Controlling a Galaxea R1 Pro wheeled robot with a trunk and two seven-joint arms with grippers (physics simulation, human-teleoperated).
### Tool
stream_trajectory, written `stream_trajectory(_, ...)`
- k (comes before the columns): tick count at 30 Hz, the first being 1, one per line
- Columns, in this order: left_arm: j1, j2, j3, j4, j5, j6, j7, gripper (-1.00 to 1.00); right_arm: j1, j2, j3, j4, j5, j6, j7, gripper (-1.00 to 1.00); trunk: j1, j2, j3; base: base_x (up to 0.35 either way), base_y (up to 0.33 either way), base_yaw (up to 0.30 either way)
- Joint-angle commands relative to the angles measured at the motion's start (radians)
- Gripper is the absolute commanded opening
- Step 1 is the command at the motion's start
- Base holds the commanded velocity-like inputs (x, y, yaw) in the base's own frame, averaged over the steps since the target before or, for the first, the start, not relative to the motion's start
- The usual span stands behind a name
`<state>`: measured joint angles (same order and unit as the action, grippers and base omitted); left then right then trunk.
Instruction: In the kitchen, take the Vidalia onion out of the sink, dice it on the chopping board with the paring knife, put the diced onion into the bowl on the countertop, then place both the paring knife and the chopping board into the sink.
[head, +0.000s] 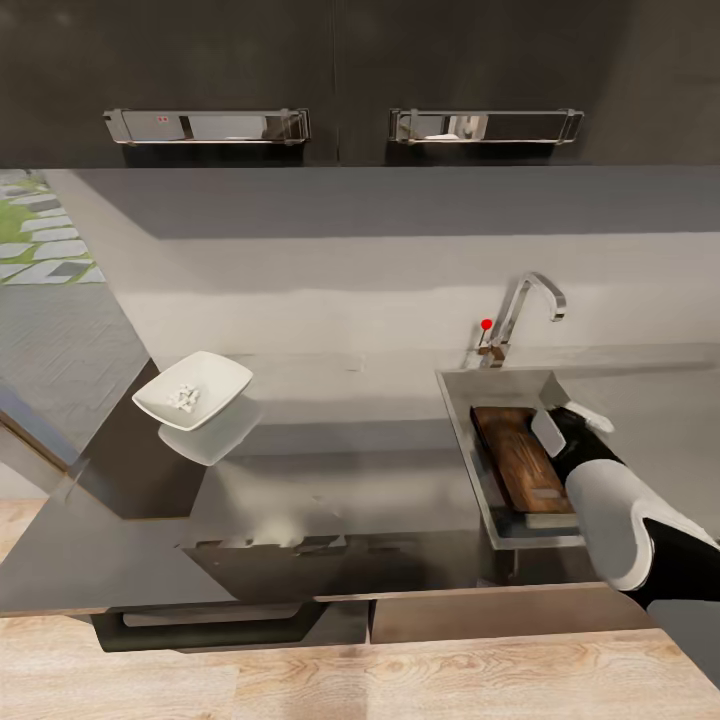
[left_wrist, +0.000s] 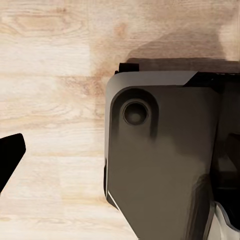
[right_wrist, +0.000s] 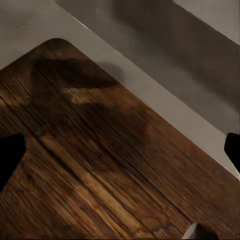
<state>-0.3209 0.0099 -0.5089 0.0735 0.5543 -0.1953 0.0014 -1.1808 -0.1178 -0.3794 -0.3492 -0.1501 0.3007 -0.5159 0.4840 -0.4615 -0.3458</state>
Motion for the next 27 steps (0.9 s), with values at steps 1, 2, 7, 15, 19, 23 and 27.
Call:
stream_trajectory(1,-0.001,-0.001,-0.006,0.003,0.003,-0.008,0.0,1.0,0.0,-0.005,0.001,-0.028,-0.002,0.067,0.054,1.0,0.0,-0.002,-0.002,0.0,0.0,0.0)
stream_trajectory(2,-0.001,-0.001,-0.006,0.003,0.003,-0.01,0.0,1.0,0.0,-0.015,0.002,-0.045,0.004,0.121,0.107,1.0,0.0,-0.002,-0.002,0.0,0.0,0.0)
stream_trajectory(7,-0.001,0.0,-0.006,0.004,0.003,-0.013,0.0,1.0,0.0,-0.07,0.003,-0.071,0.03,0.232,0.341,1.0,0.0,-0.002,-0.002,0.0,0.0,0.0)
stream_trajectory(15,-0.001,0.001,-0.006,0.004,0.003,-0.013,-0.001,1.0,0.0,-0.092,0.004,-0.074,0.237,0.278,0.631,1.0,0.0,-0.002,-0.002,0.0,0.0,0.0)
stream_trajectory(19,-0.001,0.0,-0.006,0.004,0.003,-0.013,-0.001,1.0,0.0,-0.106,0.004,-0.074,0.365,0.275,0.87,1.0,0.0,-0.002,-0.002,-0.002,0.0,0.0)
stream_trajectory(23,-0.001,-0.001,-0.007,0.004,0.003,-0.013,-0.001,1.0,0.0,-0.109,0.002,-0.092,0.524,0.253,1.051,1.0,0.0,-0.002,0.0,-0.144,0.0,0.0)
stream_trajectory(27,-0.001,-0.001,-0.007,0.004,0.003,-0.013,-0.001,1.0,0.0,-0.108,0.002,-0.103,0.553,0.22,1.079,1.0,0.0,-0.002,0.006,-0.302,0.0,0.0)
